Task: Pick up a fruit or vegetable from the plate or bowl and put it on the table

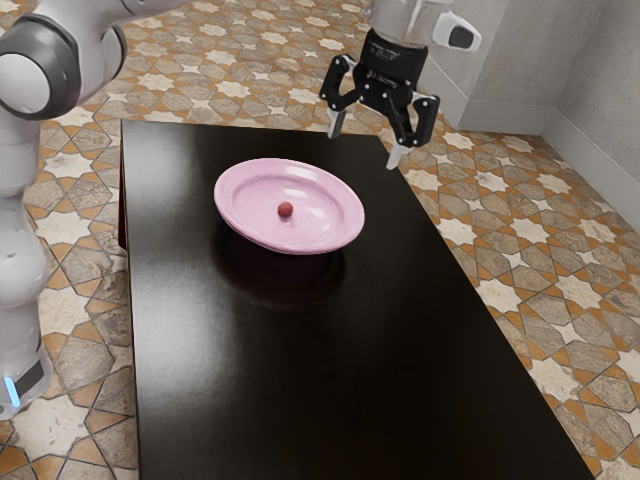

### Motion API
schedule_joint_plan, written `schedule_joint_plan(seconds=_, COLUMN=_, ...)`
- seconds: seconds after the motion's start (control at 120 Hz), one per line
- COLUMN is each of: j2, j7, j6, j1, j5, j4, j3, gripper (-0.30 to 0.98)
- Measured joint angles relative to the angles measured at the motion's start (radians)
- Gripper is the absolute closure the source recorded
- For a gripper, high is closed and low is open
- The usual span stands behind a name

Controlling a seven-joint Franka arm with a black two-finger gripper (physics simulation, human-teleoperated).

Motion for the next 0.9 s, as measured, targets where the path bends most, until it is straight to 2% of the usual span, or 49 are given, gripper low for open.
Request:
schedule_joint_plan(seconds=0.267, j2=-0.020, j7=-0.055, j6=0.006, j1=0.017, j5=-0.019, j4=-0.002, j3=0.026, gripper=0.00)
schedule_joint_plan(seconds=0.375, j2=0.009, j7=-0.058, j6=0.006, j1=0.041, j5=-0.019, j4=-0.007, j3=0.125, gripper=0.00)
schedule_joint_plan(seconds=0.475, j2=0.063, j7=-0.028, j6=0.007, j1=0.105, j5=-0.002, j4=-0.011, j3=0.200, gripper=0.00)
schedule_joint_plan(seconds=0.517, j2=0.027, j7=-0.005, j6=0.014, j1=0.114, j5=0.012, j4=-0.062, j3=0.220, gripper=0.00)
schedule_joint_plan(seconds=0.55, j2=-0.071, j7=0.015, j6=0.035, j1=0.128, j5=0.014, j4=-0.195, j3=0.238, gripper=0.00)
schedule_joint_plan(seconds=0.583, j2=-0.204, j7=0.039, j6=0.074, j1=0.104, j5=-0.001, j4=-0.377, j3=0.291, gripper=0.00)
schedule_joint_plan(seconds=0.625, j2=-0.327, j7=0.074, j6=0.144, j1=-0.101, j5=-0.022, j4=-0.606, j3=0.492, gripper=0.00)
schedule_joint_plan(seconds=0.658, j2=-0.368, j7=0.105, j6=0.203, j1=-0.224, j5=-0.033, j4=-0.721, j3=0.640, gripper=0.01)
schedule_joint_plan(seconds=0.7, j2=-0.380, j7=0.147, j6=0.266, j1=-0.287, j5=-0.042, j4=-0.792, j3=0.747, gripper=0.01)
schedule_joint_plan(seconds=0.775, j2=-0.352, j7=0.227, j6=0.354, j1=-0.307, j5=-0.046, j4=-0.833, j3=0.845, gripper=0.00)
schedule_joint_plan(seconds=0.9, j2=-0.293, j7=0.346, j6=0.449, j1=-0.318, j5=-0.050, j4=-0.846, j3=0.894, gripper=0.01)
